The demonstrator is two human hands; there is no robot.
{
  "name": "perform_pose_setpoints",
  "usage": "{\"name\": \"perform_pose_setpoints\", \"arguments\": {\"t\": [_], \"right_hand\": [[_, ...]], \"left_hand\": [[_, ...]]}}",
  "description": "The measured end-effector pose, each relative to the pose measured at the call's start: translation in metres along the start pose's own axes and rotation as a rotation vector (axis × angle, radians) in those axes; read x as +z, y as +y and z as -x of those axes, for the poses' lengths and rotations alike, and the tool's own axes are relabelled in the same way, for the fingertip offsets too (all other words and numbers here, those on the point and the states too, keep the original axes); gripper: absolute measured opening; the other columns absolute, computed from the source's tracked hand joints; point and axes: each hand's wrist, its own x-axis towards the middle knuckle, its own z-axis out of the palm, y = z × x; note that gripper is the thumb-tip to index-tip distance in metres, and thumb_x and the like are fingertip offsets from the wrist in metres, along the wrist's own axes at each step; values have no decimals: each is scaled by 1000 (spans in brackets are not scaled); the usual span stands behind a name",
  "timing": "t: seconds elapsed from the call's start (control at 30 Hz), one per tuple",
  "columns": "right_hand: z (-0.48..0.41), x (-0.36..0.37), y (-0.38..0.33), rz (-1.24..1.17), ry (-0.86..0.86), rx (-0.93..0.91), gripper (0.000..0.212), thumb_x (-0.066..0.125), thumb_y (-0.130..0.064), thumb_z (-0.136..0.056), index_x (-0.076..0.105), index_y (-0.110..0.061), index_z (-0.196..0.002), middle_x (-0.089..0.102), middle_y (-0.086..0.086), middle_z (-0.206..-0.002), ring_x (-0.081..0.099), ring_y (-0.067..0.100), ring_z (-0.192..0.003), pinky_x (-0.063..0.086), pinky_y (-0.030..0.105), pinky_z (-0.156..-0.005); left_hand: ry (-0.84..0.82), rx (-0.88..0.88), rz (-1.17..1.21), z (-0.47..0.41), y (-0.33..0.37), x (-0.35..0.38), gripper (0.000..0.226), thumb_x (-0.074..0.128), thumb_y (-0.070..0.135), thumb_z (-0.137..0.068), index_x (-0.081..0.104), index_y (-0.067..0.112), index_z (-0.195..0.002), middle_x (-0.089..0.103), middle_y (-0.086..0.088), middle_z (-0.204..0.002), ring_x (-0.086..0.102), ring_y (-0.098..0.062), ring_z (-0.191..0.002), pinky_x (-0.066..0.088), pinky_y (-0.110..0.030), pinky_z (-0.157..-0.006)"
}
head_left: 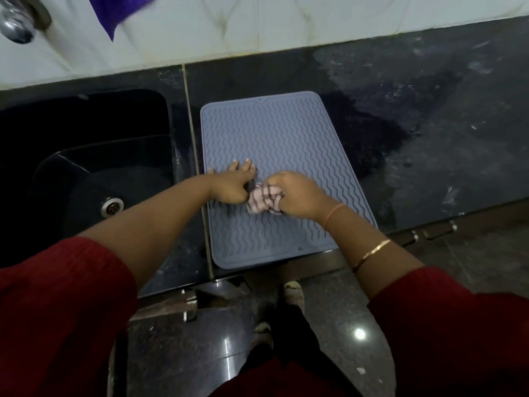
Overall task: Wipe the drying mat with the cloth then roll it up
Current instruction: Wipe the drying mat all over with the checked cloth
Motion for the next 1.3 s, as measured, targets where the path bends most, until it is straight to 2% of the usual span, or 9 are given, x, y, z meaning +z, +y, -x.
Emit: {"name": "perform_pose_setpoints", "arguments": {"t": [0.1,0.43,0.67,0.73,0.87,1.0,1.1,1.2,1.3], "right_hand": [[21,17,3,95,-27,3,35,60,-3,-73,66,-10,-107,64,12,-109,55,29,-105,46,43,-91],[75,13,13,-221,-176,-13,40,60,7,-68,66,-13,-103,67,3,-105,60,17,-98,50,34,-89],[46,-21,23,-1015,296,244,21,68,-13,-82,69,-20,-102,73,4,-95,68,26,-86,59,40,-71],[27,-36,27,-1097,403,263,22,68,-10,-81,69,-21,-99,74,0,-92,69,19,-83,60,32,-65],[-22,-65,39,-1152,453,261,25,65,-3,-81,66,-22,-97,70,-1,-93,71,12,-79,58,27,-62],[-86,-90,45,-774,526,240,12,71,-24,-79,68,-20,-89,71,0,-91,67,16,-86,55,25,-73],[-134,-104,46,-372,513,111,12,62,-29,-84,64,-19,-90,68,-3,-83,62,14,-81,51,14,-66],[-176,-104,47,-34,460,-16,24,61,-9,-79,60,-12,-103,67,13,-103,62,31,-96,53,40,-82],[-210,-91,49,198,266,-3,48,63,-13,-81,50,-20,-127,55,11,-131,48,33,-124,40,52,-104]], "left_hand": [[-3,-15,-94,-1,1,1,95,46,58,-89,-18,20,-147,-25,4,-155,-17,-22,-144,-13,-67,-106],[56,-24,-119,8,5,2,96,44,62,-87,-17,19,-148,-21,3,-156,-14,-22,-145,-9,-64,-108],[66,-47,-114,10,5,9,95,44,62,-87,-14,18,-149,-18,0,-157,-9,-22,-146,-4,-56,-113],[58,-47,-112,10,8,0,87,46,58,-89,-3,20,-151,-7,1,-159,1,-22,-146,-2,-55,-112],[237,-65,-9,2,5,-37,48,57,38,-89,46,29,-134,45,6,-141,39,-20,-129,19,-43,-104],[290,-204,-136,-25,-4,-74,79,72,45,-75,35,19,-140,41,-2,-144,38,-23,-132,20,-45,-109],[286,-220,-219,-53,-13,-93,118,77,50,-66,4,12,-150,7,-7,-159,8,-24,-146,4,-47,-116],[193,-228,-408,-76,-20,-104,137,74,64,-58,-12,7,-148,-11,-9,-158,-10,-25,-146,-7,-46,-115],[88,-248,-483,-93,-28,-109,144,67,76,-53,-15,4,-147,-12,-11,-158,-10,-26,-146,-9,-45,-115]]}}
